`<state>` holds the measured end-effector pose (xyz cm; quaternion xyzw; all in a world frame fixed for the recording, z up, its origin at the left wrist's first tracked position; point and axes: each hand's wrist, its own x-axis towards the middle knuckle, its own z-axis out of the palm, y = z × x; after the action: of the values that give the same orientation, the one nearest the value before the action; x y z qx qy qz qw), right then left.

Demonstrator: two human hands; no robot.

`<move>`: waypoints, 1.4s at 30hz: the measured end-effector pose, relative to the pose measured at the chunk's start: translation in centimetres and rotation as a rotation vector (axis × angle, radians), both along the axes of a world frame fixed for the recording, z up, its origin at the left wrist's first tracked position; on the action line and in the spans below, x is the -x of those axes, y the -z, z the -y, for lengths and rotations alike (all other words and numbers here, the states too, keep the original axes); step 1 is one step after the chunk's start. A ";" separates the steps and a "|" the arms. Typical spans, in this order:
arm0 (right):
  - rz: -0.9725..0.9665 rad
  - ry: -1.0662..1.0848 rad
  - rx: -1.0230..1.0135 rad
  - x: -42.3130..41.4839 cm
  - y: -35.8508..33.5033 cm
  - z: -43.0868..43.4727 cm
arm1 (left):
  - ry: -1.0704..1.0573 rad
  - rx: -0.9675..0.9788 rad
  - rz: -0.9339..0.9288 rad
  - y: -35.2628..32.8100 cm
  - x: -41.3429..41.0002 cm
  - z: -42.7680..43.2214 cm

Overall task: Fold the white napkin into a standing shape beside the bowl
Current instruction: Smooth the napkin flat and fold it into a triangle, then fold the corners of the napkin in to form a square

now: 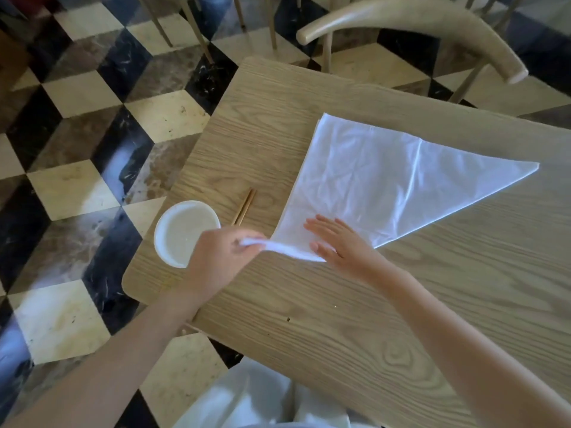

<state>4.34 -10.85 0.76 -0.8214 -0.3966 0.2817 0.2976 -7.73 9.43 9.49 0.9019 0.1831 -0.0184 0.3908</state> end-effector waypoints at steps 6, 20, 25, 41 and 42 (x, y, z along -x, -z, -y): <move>0.019 0.450 -0.019 -0.1 -1.5 3.6 | -0.183 0.436 0.046 -0.7 -13.0 0.2; 0.111 1.109 0.165 -2.8 0.6 3.2 | -0.194 0.197 -0.158 7.9 -28.5 0.5; 0.212 1.127 0.242 -2.3 1.0 2.9 | -0.126 0.086 -0.042 9.6 -28.9 0.7; 0.443 0.492 0.320 -3.5 4.0 -1.0 | 0.393 -0.632 0.065 13.6 -21.0 3.9; 0.452 0.498 0.322 -3.1 4.1 -0.4 | 0.384 -0.631 0.056 13.7 -21.3 3.6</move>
<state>7.44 -10.48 -3.32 -0.9705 -0.1911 0.0711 0.1286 13.58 5.84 -4.22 0.9961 -0.0039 -0.0093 0.0879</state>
